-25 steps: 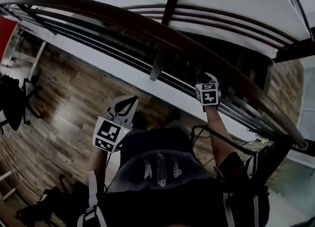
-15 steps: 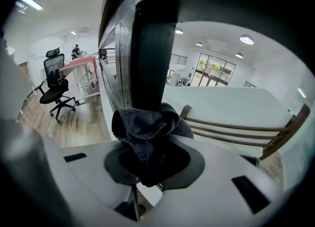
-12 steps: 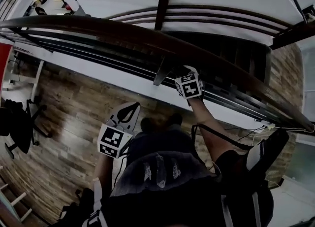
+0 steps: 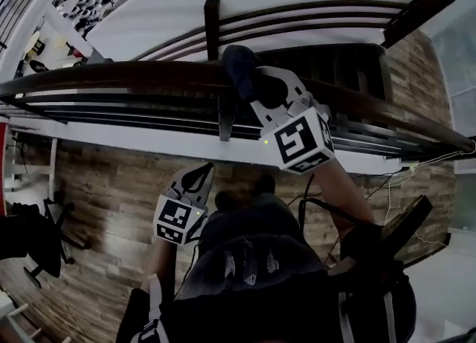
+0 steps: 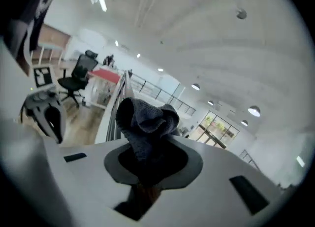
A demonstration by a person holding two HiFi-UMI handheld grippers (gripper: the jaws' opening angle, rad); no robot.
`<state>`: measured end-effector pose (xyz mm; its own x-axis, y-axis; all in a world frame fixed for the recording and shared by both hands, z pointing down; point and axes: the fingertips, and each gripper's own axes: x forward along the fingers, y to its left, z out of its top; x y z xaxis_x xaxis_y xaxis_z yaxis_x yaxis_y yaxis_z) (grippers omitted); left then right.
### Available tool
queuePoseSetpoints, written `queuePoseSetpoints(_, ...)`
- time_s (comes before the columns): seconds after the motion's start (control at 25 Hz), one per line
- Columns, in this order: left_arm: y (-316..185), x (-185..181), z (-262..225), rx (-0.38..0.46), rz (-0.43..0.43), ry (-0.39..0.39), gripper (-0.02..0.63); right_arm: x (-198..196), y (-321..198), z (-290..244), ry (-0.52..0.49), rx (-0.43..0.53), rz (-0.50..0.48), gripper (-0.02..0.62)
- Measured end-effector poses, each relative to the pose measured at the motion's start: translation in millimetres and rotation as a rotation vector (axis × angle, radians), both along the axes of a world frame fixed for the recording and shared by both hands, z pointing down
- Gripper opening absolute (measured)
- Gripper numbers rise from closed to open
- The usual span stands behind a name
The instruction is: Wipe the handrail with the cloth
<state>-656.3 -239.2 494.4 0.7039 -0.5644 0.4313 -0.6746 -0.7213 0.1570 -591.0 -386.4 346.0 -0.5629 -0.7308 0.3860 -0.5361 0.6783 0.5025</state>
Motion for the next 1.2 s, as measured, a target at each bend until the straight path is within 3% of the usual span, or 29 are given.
queuePoseSetpoints(0.08, 5.2, 23.5, -2.9, 0.014, 0.054, -0.003, 0.008, -2.3, -24.7, 25.9, 0.167, -0.041, 0.018, 0.057)
queuePoseSetpoints(0.16, 16.2, 43.1, -6.1, 0.035, 0.101, -0.023, 0.008, -5.2, -28.1, 53.0, 0.235, -0.117, -0.009, 0.056)
queuePoseSetpoints(0.32, 26.7, 56.4, -17.7, 0.092, 0.119, -0.115, 0.008, 12.9, -15.8, 52.8, 0.209, -0.142, -0.03, 0.055)
queuePoseSetpoints(0.48, 38.2, 73.5, -21.3, 0.037, 0.053, -0.098, 0.008, 62.3, -3.8, 51.8, 0.147, -0.217, -0.023, 0.055)
queuePoseSetpoints(0.6, 44.3, 130.6, -17.2, 0.014, 0.06, -0.097, 0.008, 130.9, 13.9, 52.0, 0.114, -0.251, -0.014, 0.055)
queuePoseSetpoints(0.8, 43.9, 258.6, -41.3, 0.104, 0.152, -0.108, 0.008, 264.4, 44.4, 54.9, 0.071, -0.247, 0.035, 0.055)
queuePoseSetpoints(0.92, 54.5, 338.8, -43.2, 0.111, 0.206, -0.088, 0.008, 338.6, 61.9, 54.7, 0.062, -0.251, 0.059, 0.055)
queuePoseSetpoints(1.08, 70.7, 439.2, -37.4, 0.073, 0.341, -0.08, 0.008, 450.7, 82.5, 51.8, 0.051, -0.268, 0.147, 0.055)
queuePoseSetpoints(1.2, 65.7, 490.1, -31.5, 0.049, 0.44, -0.059, 0.008, 520.1, 79.5, 45.3, 0.002, -0.273, 0.246, 0.055)
